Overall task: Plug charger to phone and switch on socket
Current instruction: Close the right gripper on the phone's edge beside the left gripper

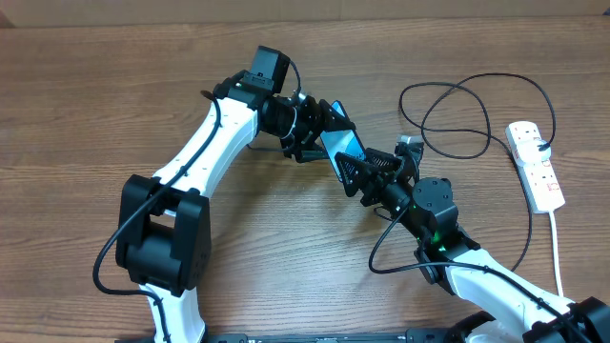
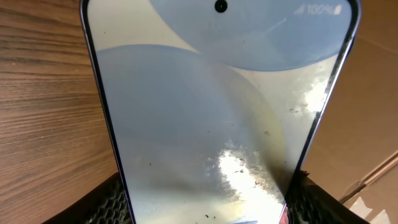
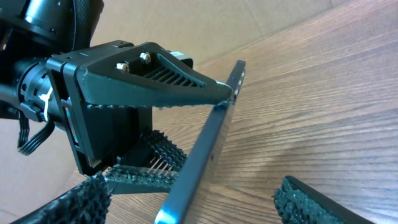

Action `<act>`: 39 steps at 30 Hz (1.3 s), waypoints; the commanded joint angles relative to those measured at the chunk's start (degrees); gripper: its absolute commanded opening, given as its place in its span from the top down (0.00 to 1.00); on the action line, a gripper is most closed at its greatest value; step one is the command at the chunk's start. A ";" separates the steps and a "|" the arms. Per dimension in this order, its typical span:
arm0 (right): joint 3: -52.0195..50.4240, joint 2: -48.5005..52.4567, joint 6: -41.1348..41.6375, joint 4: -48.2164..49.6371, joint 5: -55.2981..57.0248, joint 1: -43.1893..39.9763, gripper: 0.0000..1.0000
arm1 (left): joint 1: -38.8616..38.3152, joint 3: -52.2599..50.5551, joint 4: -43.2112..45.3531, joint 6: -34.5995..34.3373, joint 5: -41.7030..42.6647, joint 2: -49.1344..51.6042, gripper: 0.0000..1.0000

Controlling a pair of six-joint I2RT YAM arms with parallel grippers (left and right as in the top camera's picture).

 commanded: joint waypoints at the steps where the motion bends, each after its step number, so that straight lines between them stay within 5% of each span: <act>1: 0.94 0.26 0.33 0.44 0.61 0.26 0.15 | -1.57 1.55 0.87 -0.39 0.61 0.20 0.49; 39: 0.94 1.77 3.54 0.44 1.29 0.26 0.53 | -6.78 1.55 3.23 -3.85 -1.57 0.20 0.50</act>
